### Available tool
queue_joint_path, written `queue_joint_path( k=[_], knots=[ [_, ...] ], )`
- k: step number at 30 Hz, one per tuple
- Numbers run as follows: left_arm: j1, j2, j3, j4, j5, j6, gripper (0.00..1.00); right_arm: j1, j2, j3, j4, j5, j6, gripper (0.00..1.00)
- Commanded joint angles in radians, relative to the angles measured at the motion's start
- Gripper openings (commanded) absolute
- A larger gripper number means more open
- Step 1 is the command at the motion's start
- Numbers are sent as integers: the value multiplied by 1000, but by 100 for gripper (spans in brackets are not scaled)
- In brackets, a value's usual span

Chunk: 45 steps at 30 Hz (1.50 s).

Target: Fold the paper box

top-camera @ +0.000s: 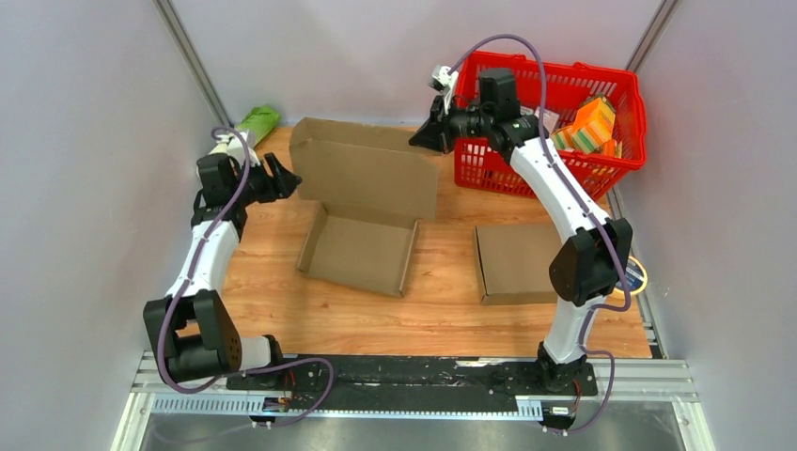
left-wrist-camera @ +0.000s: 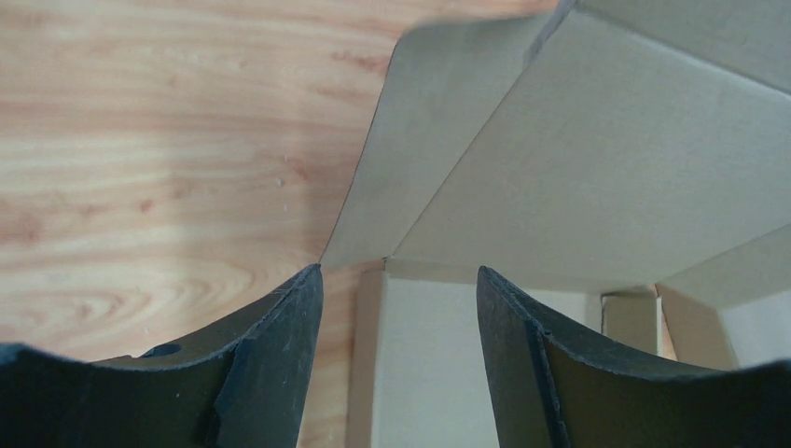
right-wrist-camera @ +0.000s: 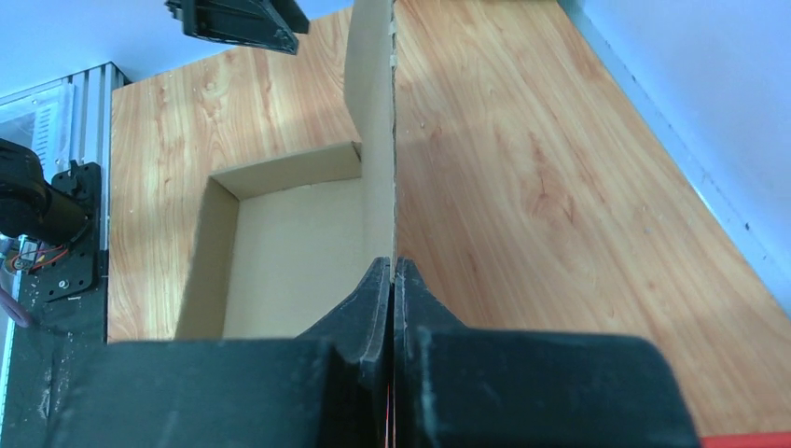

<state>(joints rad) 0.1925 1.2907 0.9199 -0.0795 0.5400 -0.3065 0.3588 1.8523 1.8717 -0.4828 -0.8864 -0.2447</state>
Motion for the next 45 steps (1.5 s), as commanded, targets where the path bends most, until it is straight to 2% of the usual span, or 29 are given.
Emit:
queue_joint_path(
  k=[1, 8, 12, 16, 19, 23, 28, 29, 30, 33, 36, 37, 38, 39, 40, 41, 43, 45],
  knots=[
    [7, 69, 121, 117, 116, 176, 70, -3, 15, 66, -3, -59, -45, 0],
    [12, 225, 273, 141, 170, 222, 69, -4, 27, 86, -46, -77, -82, 0],
    [10, 315, 359, 129, 247, 254, 69, -4, 39, 112, -57, -94, -84, 0],
    [10, 369, 384, 210, 340, 251, 68, -4, 57, 142, -85, -97, -97, 0],
    [10, 410, 410, 259, 428, 204, 62, -4, 68, 153, -99, -103, -100, 0],
    [9, 430, 386, 359, 459, 139, 56, -4, 71, 135, -63, -120, -67, 0],
    [5, 391, 337, 353, 428, 151, 32, -1, 73, 132, -37, -88, -35, 0],
    [5, 380, 315, 348, 410, 159, 31, 2, 67, 124, -28, -53, -22, 4],
    [2, 345, 300, 342, 369, 170, 23, 8, 59, 104, -10, -27, 1, 11],
    [-10, 268, 215, 360, 255, 204, 11, 28, 30, 70, 27, 50, 34, 24],
    [-33, 214, 160, 359, 186, 260, 5, 32, 15, 41, 43, 107, 142, 37],
    [-34, 207, 152, 353, 181, 273, 4, 35, 9, 37, 39, 128, 180, 42],
    [-34, 202, 145, 351, 184, 276, 0, 35, 2, 30, 35, 171, 191, 54],
    [-34, 190, 142, 334, 186, 290, 0, 34, -4, 24, 15, 185, 190, 60],
    [-33, 185, 136, 330, 183, 305, 0, 32, -16, 5, 12, 207, 180, 73],
    [-33, 179, 132, 325, 181, 306, 0, 29, -22, -8, 10, 248, 171, 79],
    [-34, 168, 131, 316, 184, 334, 0, 6, -19, -11, -8, 242, 153, 85],
    [-34, 162, 129, 311, 190, 337, 0, -7, -8, -5, -23, 199, 133, 87]
  ],
)
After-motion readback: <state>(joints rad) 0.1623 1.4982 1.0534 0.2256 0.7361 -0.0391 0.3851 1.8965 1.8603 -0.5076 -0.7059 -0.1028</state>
